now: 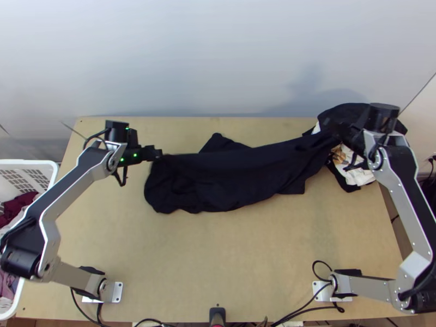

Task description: Fold the t-shirt

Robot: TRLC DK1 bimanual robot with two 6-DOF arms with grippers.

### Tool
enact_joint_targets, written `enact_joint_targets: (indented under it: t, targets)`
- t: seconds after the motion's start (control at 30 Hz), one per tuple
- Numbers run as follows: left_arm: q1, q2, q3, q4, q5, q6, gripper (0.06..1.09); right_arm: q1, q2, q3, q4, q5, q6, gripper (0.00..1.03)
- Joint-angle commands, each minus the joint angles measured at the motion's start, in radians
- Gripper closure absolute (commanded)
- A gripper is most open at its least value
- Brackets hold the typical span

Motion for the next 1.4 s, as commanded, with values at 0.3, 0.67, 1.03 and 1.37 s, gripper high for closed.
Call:
enact_joint_targets:
  t: [0.3, 0.67, 1.03, 1.37]
  targets:
    - [-0.211, -0.017, 0.192, -0.294, 0.164, 0.014, 0.27, 0.018, 0.035, -0.048, 0.039, 0.007, 0.003, 1.0]
    - [-0.533, -0.005, 0.022, -0.301, 0.112, 0.017, 0.28, 0.02, 0.006, -0.063, 0.039, 0.007, 0.003, 1.0]
    - [-0.551, 0.075, -0.012, -0.26, 0.022, 0.008, 0.29, 0.023, 0.003, -0.053, 0.039, 0.007, 0.003, 1.0]
    - [-0.528, 0.172, 0.051, -0.191, -0.049, -0.039, 0.29, 0.029, -0.022, -0.074, 0.027, 0.007, 0.001, 1.0]
